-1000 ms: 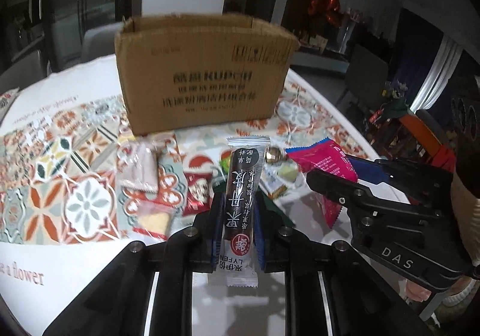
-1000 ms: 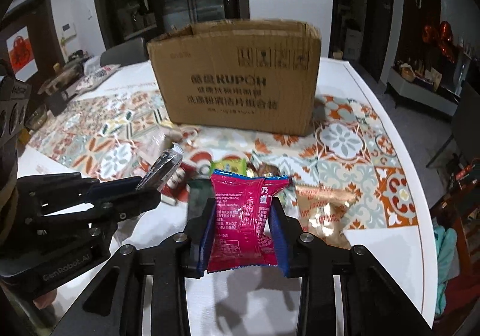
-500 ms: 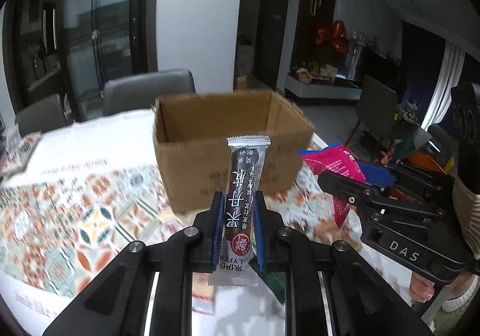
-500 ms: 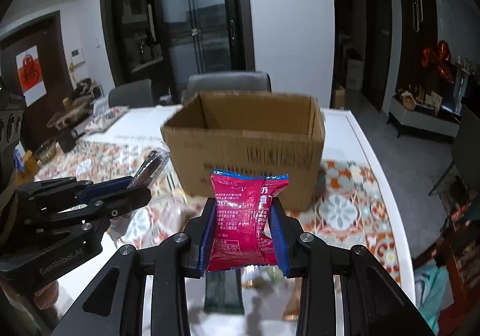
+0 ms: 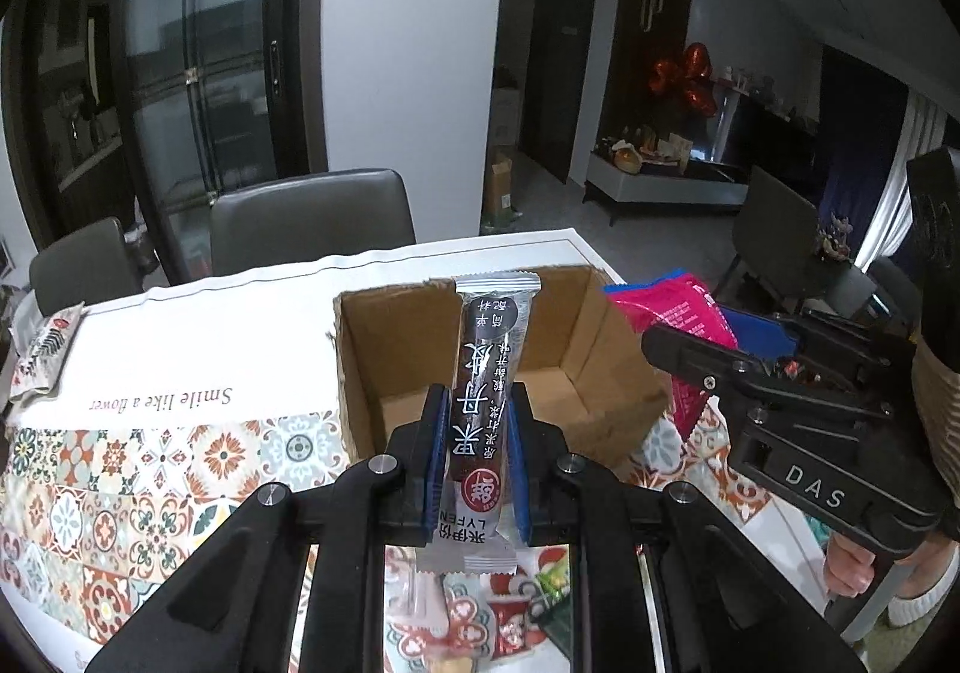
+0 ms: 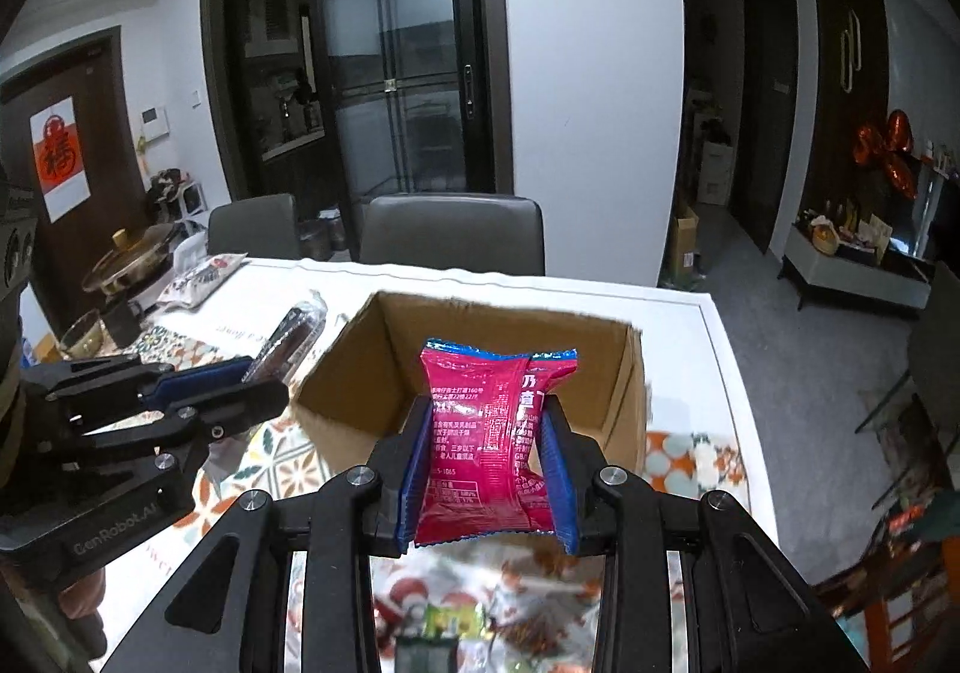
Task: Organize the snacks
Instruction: 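Carry both snacks over the cardboard box and open both tools to drop them, then move both tools back toward the snack pile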
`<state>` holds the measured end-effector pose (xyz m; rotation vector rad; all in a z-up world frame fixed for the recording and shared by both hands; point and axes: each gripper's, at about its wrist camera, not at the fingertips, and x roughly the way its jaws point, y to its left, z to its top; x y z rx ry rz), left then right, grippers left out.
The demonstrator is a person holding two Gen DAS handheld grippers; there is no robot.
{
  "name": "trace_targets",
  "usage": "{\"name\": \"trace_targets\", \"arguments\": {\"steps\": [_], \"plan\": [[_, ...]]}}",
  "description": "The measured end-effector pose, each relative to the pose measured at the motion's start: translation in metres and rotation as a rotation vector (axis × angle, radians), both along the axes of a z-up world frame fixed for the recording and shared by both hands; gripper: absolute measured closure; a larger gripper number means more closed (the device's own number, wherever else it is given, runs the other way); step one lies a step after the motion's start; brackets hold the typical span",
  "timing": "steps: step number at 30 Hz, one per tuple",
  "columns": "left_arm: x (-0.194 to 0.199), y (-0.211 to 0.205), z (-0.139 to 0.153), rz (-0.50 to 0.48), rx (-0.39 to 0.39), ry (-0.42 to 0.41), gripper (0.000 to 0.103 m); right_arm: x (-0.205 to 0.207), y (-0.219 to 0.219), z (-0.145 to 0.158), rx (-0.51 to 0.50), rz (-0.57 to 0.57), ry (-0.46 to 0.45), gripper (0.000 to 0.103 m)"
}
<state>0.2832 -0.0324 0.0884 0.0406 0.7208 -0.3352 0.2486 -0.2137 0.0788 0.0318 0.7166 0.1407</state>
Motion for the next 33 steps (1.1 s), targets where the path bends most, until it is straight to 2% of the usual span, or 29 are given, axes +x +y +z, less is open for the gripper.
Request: {"name": "trace_targets", "arguments": {"steps": [9,15,19,22,24,29,33], "plan": [[0.054,-0.003,-0.009,0.018,0.021,0.059,0.084,0.049,-0.005,-0.016,0.020,-0.008,0.075,0.068],[0.077,-0.007,-0.024,0.030,0.054,0.082,0.084,0.066,-0.010,-0.033,0.024,-0.014,0.111,0.068],[0.085,-0.008,-0.029,0.044,0.068,0.068,0.082,0.076,-0.011,-0.038,0.017,-0.020,0.122,0.068],[0.080,-0.006,-0.027,0.068,0.092,0.021,0.059,0.079,-0.010,-0.040,-0.005,-0.040,0.118,0.064],[0.071,-0.004,-0.026,0.085,0.115,-0.009,0.059,0.075,-0.008,-0.039,-0.018,-0.046,0.106,0.055],[0.044,0.006,-0.024,0.108,0.114,-0.016,0.051,0.053,-0.004,-0.033,-0.022,-0.036,0.069,0.055],[0.016,0.015,-0.023,0.102,0.102,-0.032,0.051,0.026,0.007,-0.026,-0.025,-0.022,0.035,0.046]]}}
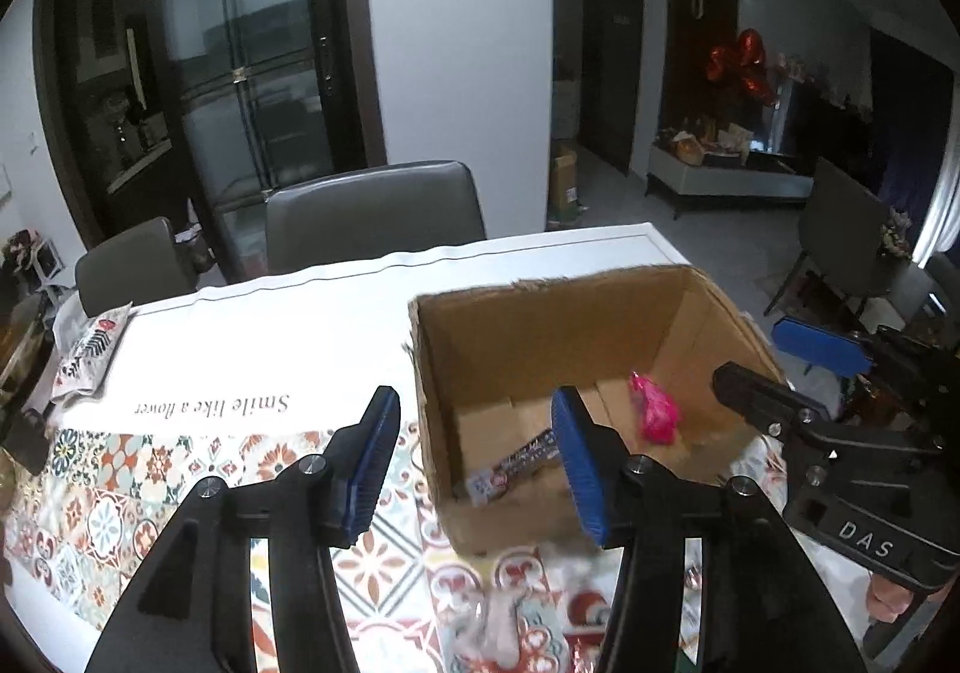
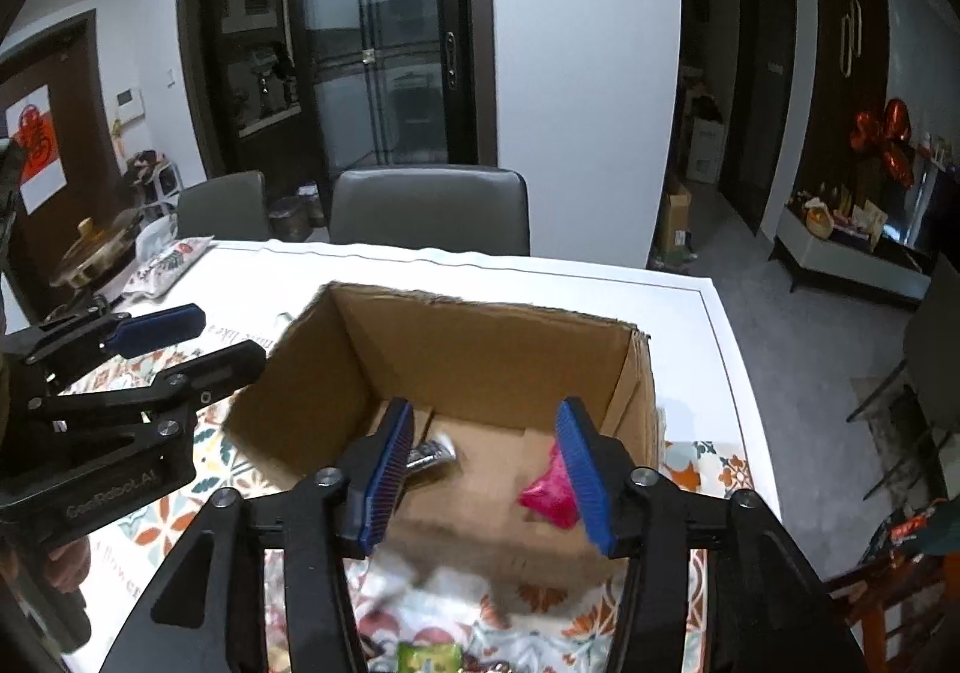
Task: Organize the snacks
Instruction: 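Move both tools back toward the snack pile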
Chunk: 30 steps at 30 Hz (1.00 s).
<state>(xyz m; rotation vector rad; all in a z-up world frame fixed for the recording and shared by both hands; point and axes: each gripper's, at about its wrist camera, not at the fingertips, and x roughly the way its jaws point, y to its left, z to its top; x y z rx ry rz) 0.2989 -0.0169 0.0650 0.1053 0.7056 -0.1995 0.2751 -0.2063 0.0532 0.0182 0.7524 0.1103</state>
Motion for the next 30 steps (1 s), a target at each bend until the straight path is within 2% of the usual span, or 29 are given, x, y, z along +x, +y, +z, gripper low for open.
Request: {"name": "trace_targets", "arguments": {"steps": [4,7,13,19,25,30], "plan": [[-0.028,0.005,-0.002,-0.023,-0.006,-0.016,0.051,-0.027,0.012,0.004,0.008,0.031,-0.022,0.045],[-0.050,0.012,-0.005,-0.026,-0.016,-0.018,0.049,-0.047,0.020,0.004,0.003,0.040,-0.032,0.040],[-0.078,0.021,-0.016,-0.037,-0.020,-0.022,0.049,-0.081,0.038,-0.006,-0.024,0.047,-0.029,0.039],[-0.103,0.029,-0.034,-0.041,0.004,-0.004,0.047,-0.102,0.044,-0.021,-0.023,0.045,0.006,0.039],[-0.133,0.029,-0.060,-0.066,0.049,0.012,0.046,-0.119,0.043,-0.049,-0.009,0.036,0.083,0.039],[-0.148,0.029,-0.087,-0.078,0.042,0.069,0.045,-0.133,0.047,-0.078,-0.015,0.055,0.155,0.039]]}}
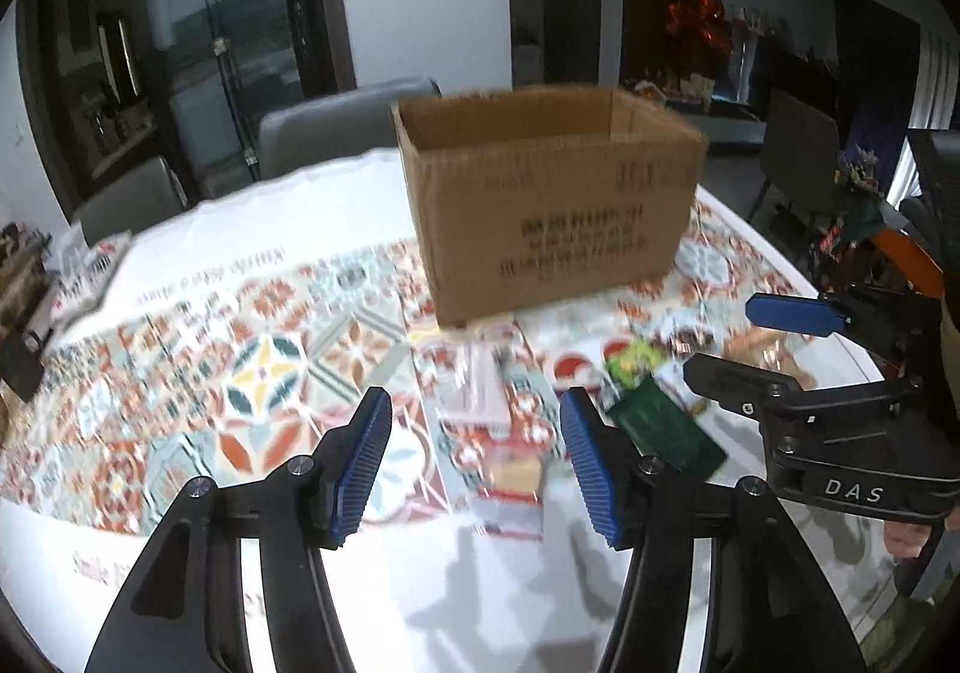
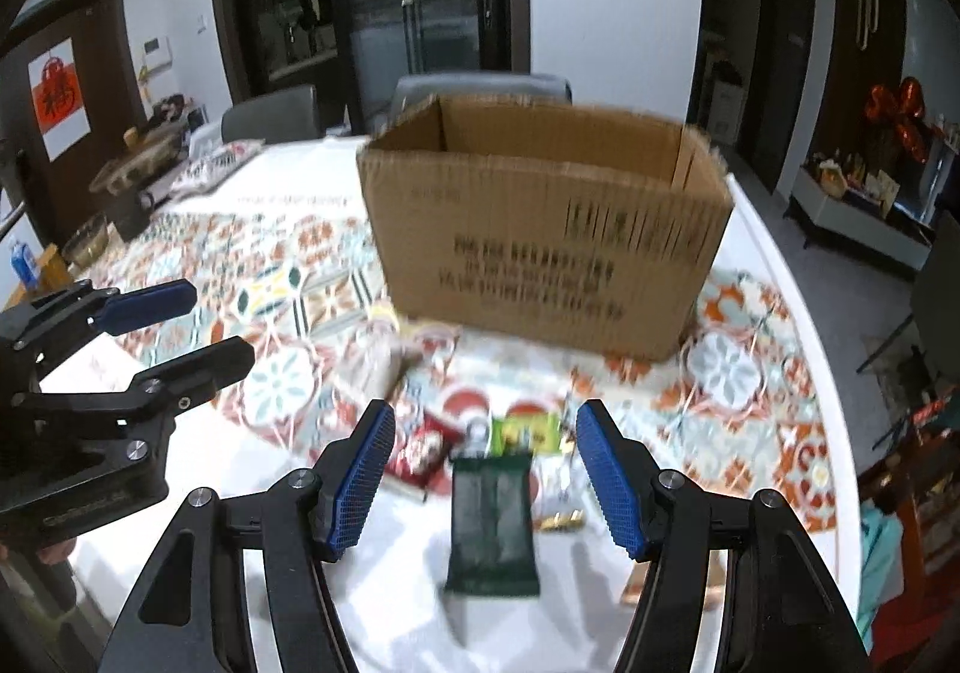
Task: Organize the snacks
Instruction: 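Move both tools back toward the snack pile, then grasp the cake in clear wrapper with the left tool while the right tool grasps the dark green packet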
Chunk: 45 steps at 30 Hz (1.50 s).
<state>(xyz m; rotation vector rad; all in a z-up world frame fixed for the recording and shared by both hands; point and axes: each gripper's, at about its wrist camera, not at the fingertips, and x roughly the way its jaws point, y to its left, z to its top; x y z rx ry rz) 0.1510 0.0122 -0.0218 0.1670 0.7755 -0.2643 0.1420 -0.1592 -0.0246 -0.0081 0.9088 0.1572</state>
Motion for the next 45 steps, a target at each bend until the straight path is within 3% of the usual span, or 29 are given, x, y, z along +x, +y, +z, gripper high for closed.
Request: {"name": "trace_targets", "arguments": {"steps": [7,13,21,31,33,36,37,45], "plan": [[0.004,0.000,-0.040,-0.016,-0.008,0.132,0.044,-0.005,0.000,-0.037,0.000,0.001,0.110,0.039],[0.019,-0.007,-0.065,-0.018,0.023,0.195,0.044,0.001,-0.009,-0.065,0.035,-0.028,0.212,0.039],[0.036,-0.010,-0.091,-0.036,0.014,0.274,0.044,0.009,-0.012,-0.086,0.039,-0.035,0.271,0.039],[0.051,-0.011,-0.101,-0.015,-0.001,0.289,0.045,0.018,0.002,-0.095,0.042,0.000,0.288,0.040],[0.052,-0.011,-0.101,-0.007,-0.008,0.291,0.046,0.021,0.004,-0.095,0.026,-0.001,0.282,0.047],[0.051,-0.009,-0.101,0.004,0.005,0.280,0.055,0.023,0.006,-0.095,0.007,0.000,0.274,0.051],[0.051,-0.009,-0.100,0.008,0.010,0.275,0.063,0.023,0.007,-0.095,-0.005,0.003,0.268,0.052],[0.045,-0.005,-0.094,0.019,-0.023,0.277,0.068,0.022,0.008,-0.093,-0.014,-0.005,0.249,0.057]]}}
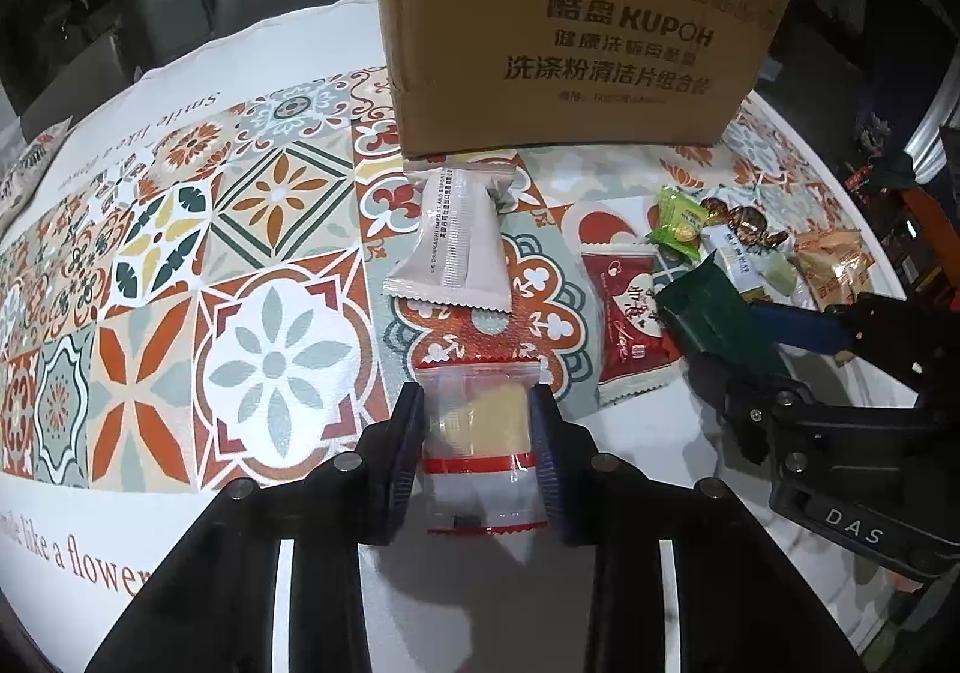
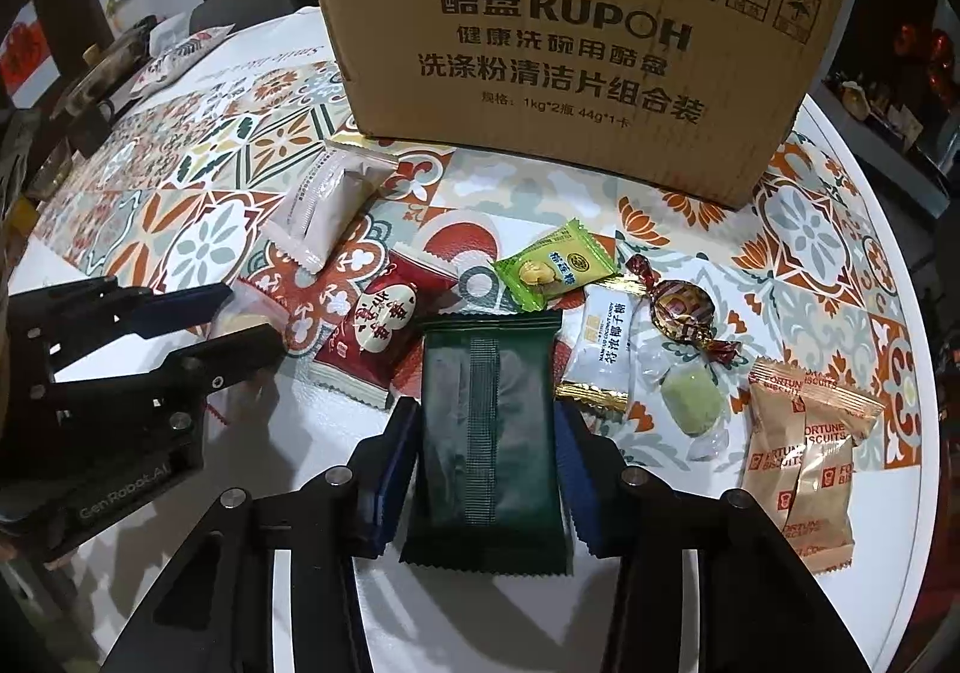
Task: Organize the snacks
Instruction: 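Grasp the cake in clear wrapper with the left tool while the right tool grasps the dark green packet, then carry both snacks into the cardboard box and open both tools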
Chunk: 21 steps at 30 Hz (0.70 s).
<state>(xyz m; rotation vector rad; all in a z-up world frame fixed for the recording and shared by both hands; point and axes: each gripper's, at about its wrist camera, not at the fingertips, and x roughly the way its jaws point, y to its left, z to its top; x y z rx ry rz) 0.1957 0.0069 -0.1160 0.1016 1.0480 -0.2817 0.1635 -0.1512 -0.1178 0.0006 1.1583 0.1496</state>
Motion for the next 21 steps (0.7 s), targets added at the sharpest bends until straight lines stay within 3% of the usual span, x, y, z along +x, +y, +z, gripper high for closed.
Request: {"name": "trace_targets", "arguments": {"steps": [6,21], "plan": [[-0.013,-0.003,0.018,0.005,-0.011,-0.042,0.068,-0.009,-0.003,0.016,0.015,-0.004,-0.039,0.057],[-0.036,-0.007,0.093,-0.005,-0.059,-0.215,0.068,-0.022,-0.013,0.091,0.057,-0.020,-0.222,0.058]]}}
